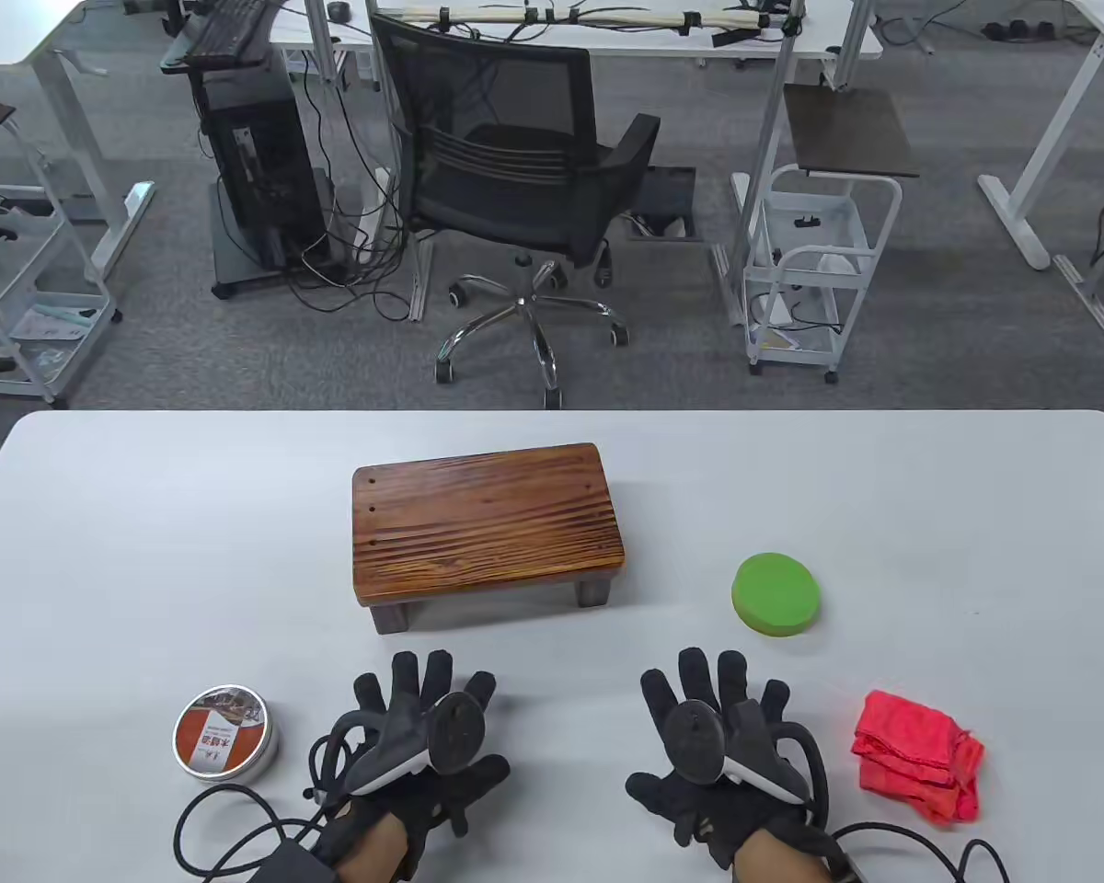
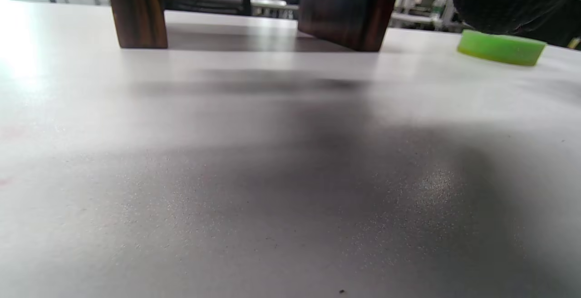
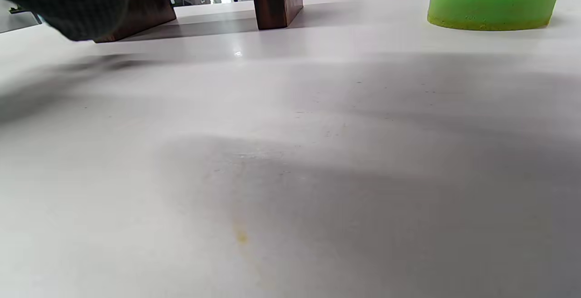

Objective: Dip and apply wood wax on stool

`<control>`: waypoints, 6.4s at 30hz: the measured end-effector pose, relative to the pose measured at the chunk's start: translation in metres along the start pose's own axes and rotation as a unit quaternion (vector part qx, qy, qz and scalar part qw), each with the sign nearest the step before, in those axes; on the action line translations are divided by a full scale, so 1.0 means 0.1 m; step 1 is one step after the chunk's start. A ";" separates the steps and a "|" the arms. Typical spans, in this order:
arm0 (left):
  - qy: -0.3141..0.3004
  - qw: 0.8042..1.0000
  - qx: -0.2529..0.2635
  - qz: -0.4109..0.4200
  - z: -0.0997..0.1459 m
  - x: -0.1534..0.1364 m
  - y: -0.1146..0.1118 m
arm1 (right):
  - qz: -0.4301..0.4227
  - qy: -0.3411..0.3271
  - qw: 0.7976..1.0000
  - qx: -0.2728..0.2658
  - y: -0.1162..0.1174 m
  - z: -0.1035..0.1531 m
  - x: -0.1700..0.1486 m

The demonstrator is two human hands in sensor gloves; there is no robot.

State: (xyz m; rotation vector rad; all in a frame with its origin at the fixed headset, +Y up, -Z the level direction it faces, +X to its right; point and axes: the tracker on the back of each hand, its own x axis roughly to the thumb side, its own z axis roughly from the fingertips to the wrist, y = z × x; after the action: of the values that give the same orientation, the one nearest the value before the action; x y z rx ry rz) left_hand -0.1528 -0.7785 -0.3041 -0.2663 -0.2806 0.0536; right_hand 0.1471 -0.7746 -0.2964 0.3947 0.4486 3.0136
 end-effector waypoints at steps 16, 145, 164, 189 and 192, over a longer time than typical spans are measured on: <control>-0.014 0.995 0.060 0.076 -0.01 -0.08 0.05 | -0.020 -0.005 1.000 0.021 0.01 -0.01 -0.02; 0.075 0.481 0.002 0.874 -0.76 -0.11 -0.62 | -0.113 -0.011 0.992 0.054 -0.02 -0.01 -0.24; 0.034 0.562 -0.105 0.819 -0.61 -0.19 -0.59 | -0.134 -0.020 0.990 0.047 -0.01 0.02 -0.25; -0.106 0.958 0.152 0.218 0.07 0.19 0.84 | -0.130 -0.019 0.990 0.058 0.02 0.02 -0.23; -0.090 0.952 0.250 0.153 0.16 0.06 0.97 | -0.128 -0.019 0.990 0.056 0.02 0.02 -0.23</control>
State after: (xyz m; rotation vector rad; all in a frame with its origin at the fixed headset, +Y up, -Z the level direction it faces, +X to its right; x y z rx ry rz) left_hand -0.1533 -0.6809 -0.3136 0.2033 -0.3955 0.4527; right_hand 0.1695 -0.7787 -0.2996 0.3686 0.6162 2.7378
